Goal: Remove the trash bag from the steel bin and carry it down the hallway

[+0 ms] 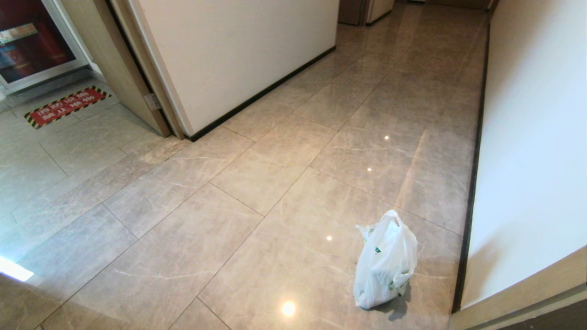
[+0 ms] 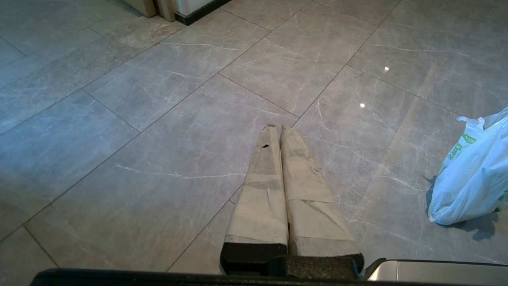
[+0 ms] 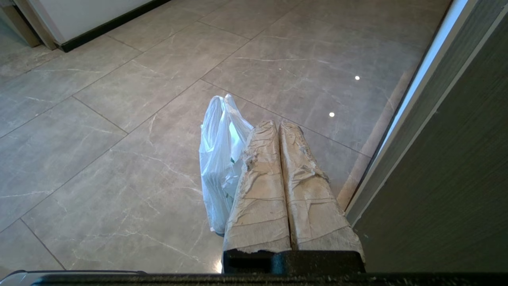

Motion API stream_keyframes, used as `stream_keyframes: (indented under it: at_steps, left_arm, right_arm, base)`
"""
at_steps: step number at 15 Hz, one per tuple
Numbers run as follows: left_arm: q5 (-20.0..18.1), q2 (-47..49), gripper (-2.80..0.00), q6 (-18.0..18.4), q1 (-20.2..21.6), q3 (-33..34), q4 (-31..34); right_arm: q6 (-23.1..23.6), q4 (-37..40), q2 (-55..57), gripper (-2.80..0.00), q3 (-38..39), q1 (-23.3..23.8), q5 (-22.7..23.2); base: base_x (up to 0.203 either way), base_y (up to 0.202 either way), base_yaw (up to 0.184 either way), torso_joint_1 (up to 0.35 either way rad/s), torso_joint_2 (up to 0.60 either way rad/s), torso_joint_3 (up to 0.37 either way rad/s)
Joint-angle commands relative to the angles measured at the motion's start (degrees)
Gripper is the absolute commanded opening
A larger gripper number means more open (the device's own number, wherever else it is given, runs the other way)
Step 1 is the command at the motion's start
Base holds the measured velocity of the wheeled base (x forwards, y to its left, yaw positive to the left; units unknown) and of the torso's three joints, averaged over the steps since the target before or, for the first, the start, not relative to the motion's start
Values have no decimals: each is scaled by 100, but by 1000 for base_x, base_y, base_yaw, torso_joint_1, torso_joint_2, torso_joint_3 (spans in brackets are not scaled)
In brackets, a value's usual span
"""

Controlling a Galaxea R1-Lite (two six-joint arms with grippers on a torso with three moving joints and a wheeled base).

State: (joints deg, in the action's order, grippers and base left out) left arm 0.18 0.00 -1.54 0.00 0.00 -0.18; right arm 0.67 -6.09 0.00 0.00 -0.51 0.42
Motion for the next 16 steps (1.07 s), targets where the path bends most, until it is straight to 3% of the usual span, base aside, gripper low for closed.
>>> stream_keyframes:
  at_steps: [1,5,16]
  left_arm:
    - [-1,0,-280,-13,0,9,1]
    - [7,0,-280,-13,0,9,1]
    - [8,0,-280,-22,0,9,1]
  right_arm:
    - [3,-6,9,-280,229,-2,1]
    - [7,3,2,-280,229,-2,-1]
    - [29,-6,9,-280,229,-2,10]
  base:
    - [0,0,0,0,0,0]
    - [0,0,0,1,0,44]
    - [0,0,0,3,1,197]
